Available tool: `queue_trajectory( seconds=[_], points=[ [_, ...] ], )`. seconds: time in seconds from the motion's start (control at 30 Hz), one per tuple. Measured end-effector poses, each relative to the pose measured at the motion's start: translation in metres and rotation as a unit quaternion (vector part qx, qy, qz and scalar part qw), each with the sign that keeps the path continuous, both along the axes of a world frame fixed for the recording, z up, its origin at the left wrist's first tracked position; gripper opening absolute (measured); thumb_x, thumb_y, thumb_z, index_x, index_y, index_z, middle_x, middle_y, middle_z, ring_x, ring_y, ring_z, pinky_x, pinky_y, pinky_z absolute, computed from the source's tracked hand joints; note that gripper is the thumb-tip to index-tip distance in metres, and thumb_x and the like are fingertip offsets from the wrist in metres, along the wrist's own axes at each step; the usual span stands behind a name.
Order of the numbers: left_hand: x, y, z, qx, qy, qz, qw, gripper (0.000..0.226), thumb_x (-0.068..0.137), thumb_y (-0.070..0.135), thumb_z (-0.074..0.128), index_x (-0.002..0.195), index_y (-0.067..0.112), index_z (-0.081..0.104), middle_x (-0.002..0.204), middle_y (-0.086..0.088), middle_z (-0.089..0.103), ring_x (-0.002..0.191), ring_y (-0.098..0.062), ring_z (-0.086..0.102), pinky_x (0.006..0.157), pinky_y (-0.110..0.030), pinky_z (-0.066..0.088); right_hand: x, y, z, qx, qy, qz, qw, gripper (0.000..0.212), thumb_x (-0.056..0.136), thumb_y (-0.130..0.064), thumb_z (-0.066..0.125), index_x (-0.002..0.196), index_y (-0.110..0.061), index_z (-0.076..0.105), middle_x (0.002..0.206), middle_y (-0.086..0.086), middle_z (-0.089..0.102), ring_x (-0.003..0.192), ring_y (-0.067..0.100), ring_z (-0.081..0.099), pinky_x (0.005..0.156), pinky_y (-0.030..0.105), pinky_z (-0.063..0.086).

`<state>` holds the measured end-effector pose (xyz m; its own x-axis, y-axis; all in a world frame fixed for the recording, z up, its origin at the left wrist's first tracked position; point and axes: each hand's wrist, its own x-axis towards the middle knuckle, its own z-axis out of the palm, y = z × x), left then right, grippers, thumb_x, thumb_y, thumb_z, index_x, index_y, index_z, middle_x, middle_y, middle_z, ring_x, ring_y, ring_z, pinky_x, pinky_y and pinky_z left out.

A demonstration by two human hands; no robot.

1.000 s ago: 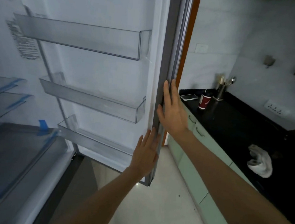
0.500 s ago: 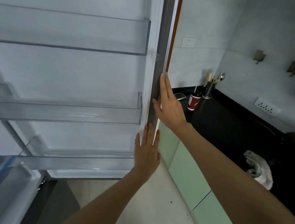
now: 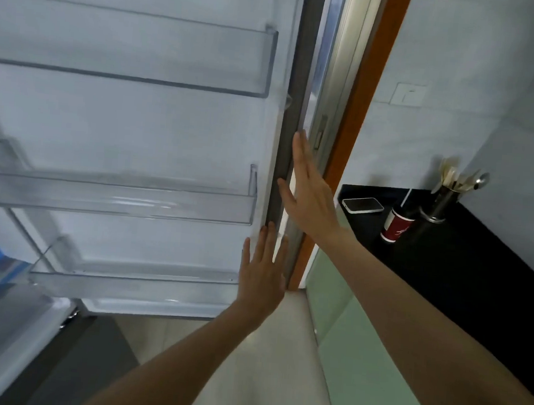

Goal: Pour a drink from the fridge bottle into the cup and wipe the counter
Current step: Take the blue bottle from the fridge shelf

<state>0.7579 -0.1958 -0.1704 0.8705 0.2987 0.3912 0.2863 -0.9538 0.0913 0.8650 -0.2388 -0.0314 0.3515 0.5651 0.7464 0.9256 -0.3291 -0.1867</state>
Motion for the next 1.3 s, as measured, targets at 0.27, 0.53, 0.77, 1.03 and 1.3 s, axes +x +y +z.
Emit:
queue_trajectory(
  seconds=[0.27,0.53,0.77,1.03,1.3],
  points=[
    [0.034,0.007,0.013,0.008,0.019,0.043,0.999,0.083,0.080,0.034,0.069,0.149,0.016,0.027,0.156,-0.019,0.021,0.144,-0.037,0.020,0.114,-0.052,0.022,0.045,0.017,-0.001,-0.002,-0.002,0.063,0.998,0.076,0.089,-0.017,0.061,0.149,-0.005,0.016,0.158,0.016,0.018,0.078,0.018,0.066,0.061,0.004,0.036],
    [0.014,0.019,0.008,0.054,0.012,0.086,0.995,0.068,0.084,0.036,0.067,0.142,0.013,0.042,0.151,-0.017,0.036,0.139,-0.035,0.033,0.111,-0.050,0.027,0.056,0.008,-0.044,-0.050,-0.013,-0.014,0.999,0.053,0.098,-0.036,0.034,0.144,-0.010,0.038,0.154,0.015,0.030,0.134,0.032,0.043,0.097,0.039,0.047],
    [-0.064,0.034,-0.006,0.044,0.053,0.144,0.987,0.066,0.083,0.029,0.068,0.141,0.010,0.044,0.149,-0.018,0.039,0.138,-0.035,0.034,0.112,-0.051,0.024,0.011,-0.014,-0.115,-0.150,0.017,-0.029,0.988,0.040,0.098,-0.031,0.038,0.122,-0.010,0.062,0.135,0.014,0.056,0.129,0.032,0.049,0.103,0.045,0.042],
    [-0.198,0.059,-0.026,-0.031,0.092,0.233,0.968,0.058,0.081,0.021,0.065,0.135,0.006,0.050,0.141,-0.018,0.047,0.133,-0.037,0.042,0.111,-0.052,0.031,-0.090,-0.011,-0.165,-0.262,0.034,0.017,0.964,0.032,0.093,-0.025,0.046,0.110,-0.005,0.065,0.117,0.014,0.064,0.115,0.033,0.057,0.091,0.045,0.051],
    [-0.346,0.082,-0.030,-0.040,0.119,0.346,0.930,0.052,0.090,0.028,0.054,0.137,0.008,0.045,0.144,-0.012,0.043,0.134,-0.031,0.038,0.113,-0.048,0.026,-0.228,0.054,-0.178,-0.237,0.012,0.144,0.961,0.017,0.086,-0.015,0.056,0.092,-0.004,0.069,0.096,0.012,0.068,0.096,0.033,0.063,0.080,0.040,0.052]
  ],
)
